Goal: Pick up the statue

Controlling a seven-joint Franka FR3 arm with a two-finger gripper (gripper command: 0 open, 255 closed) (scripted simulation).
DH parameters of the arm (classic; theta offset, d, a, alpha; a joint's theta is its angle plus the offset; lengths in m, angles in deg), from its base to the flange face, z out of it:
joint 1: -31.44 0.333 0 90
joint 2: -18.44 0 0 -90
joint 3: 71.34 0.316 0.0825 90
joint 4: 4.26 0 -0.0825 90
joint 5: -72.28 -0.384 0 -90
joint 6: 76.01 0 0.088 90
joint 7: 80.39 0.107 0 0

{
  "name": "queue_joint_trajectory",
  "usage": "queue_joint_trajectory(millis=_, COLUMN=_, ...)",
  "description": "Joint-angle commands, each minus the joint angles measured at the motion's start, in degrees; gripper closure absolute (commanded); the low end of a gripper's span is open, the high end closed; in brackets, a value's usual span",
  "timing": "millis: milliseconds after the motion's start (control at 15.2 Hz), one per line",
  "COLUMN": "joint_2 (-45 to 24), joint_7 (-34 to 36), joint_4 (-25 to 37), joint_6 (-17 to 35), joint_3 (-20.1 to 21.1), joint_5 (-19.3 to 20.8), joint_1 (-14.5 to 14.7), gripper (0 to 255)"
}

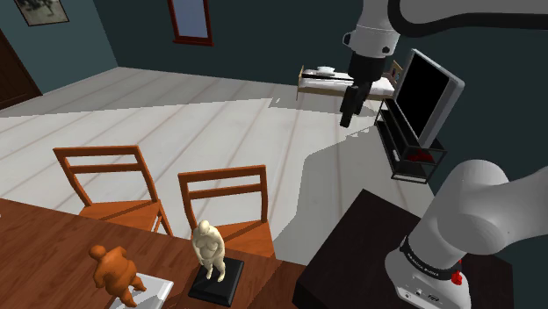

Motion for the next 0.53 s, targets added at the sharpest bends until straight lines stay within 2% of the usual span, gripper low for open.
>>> queue_joint_trajectory(millis=0, joint_2=0.00, joint_7=0.00, joint_4=0.00, joint_6=0.00, joint_3=0.00, joint_5=0.00, joint_1=0.00, gripper=0)
queue_joint_trajectory(millis=462, joint_2=-0.10, joint_7=5.66, joint_4=-10.06, joint_6=14.37, joint_3=6.10, joint_5=-5.15, joint_1=3.27, gripper=0)
